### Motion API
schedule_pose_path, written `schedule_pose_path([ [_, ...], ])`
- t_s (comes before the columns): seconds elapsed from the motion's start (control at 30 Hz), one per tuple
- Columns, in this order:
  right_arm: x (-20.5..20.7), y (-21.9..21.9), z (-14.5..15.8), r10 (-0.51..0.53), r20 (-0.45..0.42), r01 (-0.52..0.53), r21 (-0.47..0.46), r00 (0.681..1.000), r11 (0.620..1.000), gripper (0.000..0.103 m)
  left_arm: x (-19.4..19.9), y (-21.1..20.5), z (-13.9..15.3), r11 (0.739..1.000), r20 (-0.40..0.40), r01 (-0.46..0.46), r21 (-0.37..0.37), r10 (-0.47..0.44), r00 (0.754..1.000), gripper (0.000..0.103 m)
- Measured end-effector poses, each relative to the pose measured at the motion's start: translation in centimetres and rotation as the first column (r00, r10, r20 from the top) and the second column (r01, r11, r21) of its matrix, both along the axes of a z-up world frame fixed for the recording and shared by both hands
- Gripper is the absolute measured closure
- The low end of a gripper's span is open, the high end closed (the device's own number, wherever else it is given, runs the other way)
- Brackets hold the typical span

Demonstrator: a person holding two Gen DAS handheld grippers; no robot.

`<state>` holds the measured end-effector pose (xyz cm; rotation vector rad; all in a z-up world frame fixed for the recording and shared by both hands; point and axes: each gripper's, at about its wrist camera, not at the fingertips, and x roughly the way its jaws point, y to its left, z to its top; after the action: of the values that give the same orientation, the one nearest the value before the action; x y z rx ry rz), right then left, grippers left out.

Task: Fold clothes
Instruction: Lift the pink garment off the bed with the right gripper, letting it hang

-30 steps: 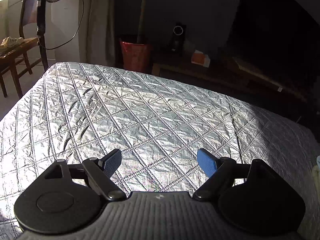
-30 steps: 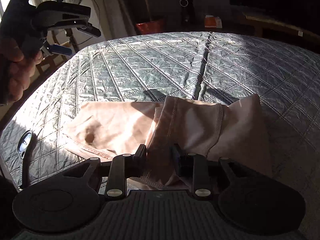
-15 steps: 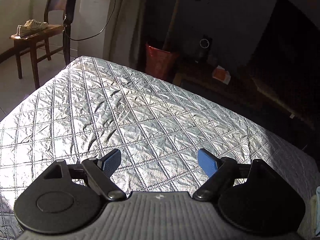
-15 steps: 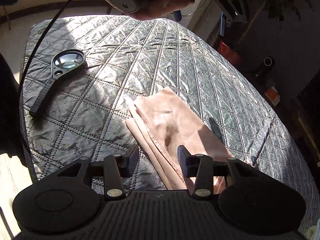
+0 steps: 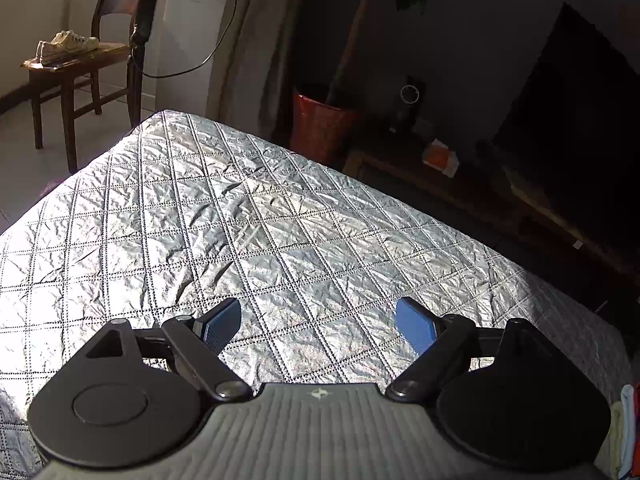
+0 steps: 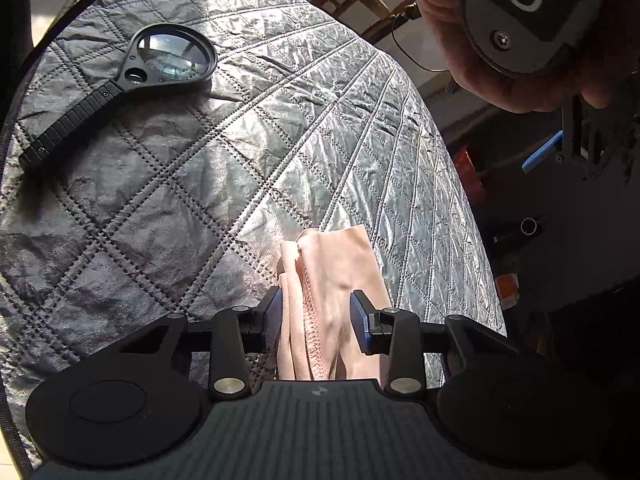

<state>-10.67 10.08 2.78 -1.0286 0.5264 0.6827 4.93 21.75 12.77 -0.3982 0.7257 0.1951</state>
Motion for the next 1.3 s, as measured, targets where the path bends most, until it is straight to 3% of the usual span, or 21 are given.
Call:
schedule_pose_path([
  [0.03, -0.1, -0.1, 0.1, -0.003, -0.003, 0.003, 0.009, 1.000, 1.000, 0.088, 0.0, 0.0, 0.0, 1.000, 0.000, -0.002, -0.002, 0.002, 1.000, 0.020],
  [0.07, -0.1, -0.1, 0.1, -0.006, -0.006, 0.006, 0.018, 1.000, 1.000, 0.093, -0.1, 0.0, 0.0, 1.000, 0.001, -0.002, -0.002, 0.002, 1.000, 0.020],
  [0.2, -0.1, -1.2, 1.0, -0.050, -0.023, 0.051, 0.091, 0.999, 0.995, 0.095, -0.1, -0.2, 0.1, 1.000, 0.001, 0.006, -0.001, -0.006, 1.000, 0.020],
  [0.27, 0.6, -3.8, 3.0, -0.150, -0.050, 0.157, 0.218, 0.987, 0.963, 0.095, 0.0, -0.4, 0.1, 1.000, 0.002, 0.006, 0.003, -0.006, 1.000, 0.020],
  [0.33, 1.3, -6.4, 5.1, -0.244, -0.090, 0.260, 0.337, 0.966, 0.905, 0.095, 0.1, -0.7, 0.1, 1.000, 0.002, 0.007, 0.003, -0.007, 1.000, 0.020],
  [0.43, 2.4, -10.4, 8.2, -0.367, -0.170, 0.401, 0.495, 0.914, 0.770, 0.095, 0.2, -1.3, 0.1, 1.000, 0.002, 0.012, 0.006, -0.012, 1.000, 0.019],
  [0.53, 3.2, -14.4, 10.1, -0.468, -0.274, 0.529, 0.604, 0.840, 0.596, 0.095, 0.5, -2.6, -0.1, 0.999, -0.005, 0.036, 0.022, -0.036, 0.999, 0.019],
  [0.67, 3.0, -20.0, 7.2, -0.574, -0.446, 0.700, 0.618, 0.687, 0.358, 0.095, 0.9, -5.1, -0.5, 0.994, -0.017, 0.094, 0.053, -0.093, 0.996, 0.019],
  [0.83, 2.7, -26.9, 3.5, -0.613, -0.650, 0.833, 0.554, 0.449, 0.023, 0.095, 1.5, -9.8, -1.2, 0.975, -0.035, 0.210, 0.078, -0.208, 0.978, 0.019],
  [0.87, 2.7, -27.5, 2.8, -0.611, -0.671, 0.845, 0.534, 0.421, -0.003, 0.095, 1.6, -11.0, -1.4, 0.968, -0.040, 0.239, 0.081, -0.236, 0.971, 0.019],
  [0.93, 2.8, -27.7, 1.5, -0.609, -0.691, 0.868, 0.497, 0.389, -0.010, 0.092, 1.7, -13.4, -1.9, 0.947, -0.057, 0.307, 0.097, -0.303, 0.951, 0.019],
  [1.03, 2.2, -28.7, 0.8, -0.583, -0.736, 0.890, 0.453, 0.343, -0.049, 0.084, 1.4, -17.1, -2.9, 0.896, -0.093, 0.418, 0.154, -0.408, 0.908, 0.019],
  [1.07, 1.9, -29.0, 1.0, -0.578, -0.743, 0.889, 0.454, 0.337, -0.066, 0.079, 1.3, -17.9, -3.1, 0.880, -0.105, 0.440, 0.179, -0.428, 0.898, 0.019],
  [1.13, 1.4, -29.7, 1.8, -0.616, -0.717, 0.875, 0.476, 0.326, -0.091, 0.060, 1.1, -19.3, -3.7, 0.854, -0.126, 0.472, 0.219, -0.455, 0.881, 0.019],
  [1.17, 1.0, -30.2, 2.3, -0.635, -0.700, 0.860, 0.499, 0.326, -0.108, 0.060, 1.1, -19.6, -4.0, 0.848, -0.137, 0.482, 0.222, -0.462, 0.876, 0.019],
  [1.2, 0.8, -30.3, 2.8, -0.651, -0.675, 0.844, 0.527, 0.347, -0.097, 0.060, 1.0, -19.9, -4.3, 0.843, -0.150, 0.490, 0.223, -0.467, 0.871, 0.019],
  [1.3, 1.1, -29.9, 4.5, -0.675, -0.592, 0.798, 0.602, 0.440, -0.008, 0.060, 1.0, -20.6, -5.2, 0.828, -0.183, 0.506, 0.242, -0.473, 0.862, 0.019],
])
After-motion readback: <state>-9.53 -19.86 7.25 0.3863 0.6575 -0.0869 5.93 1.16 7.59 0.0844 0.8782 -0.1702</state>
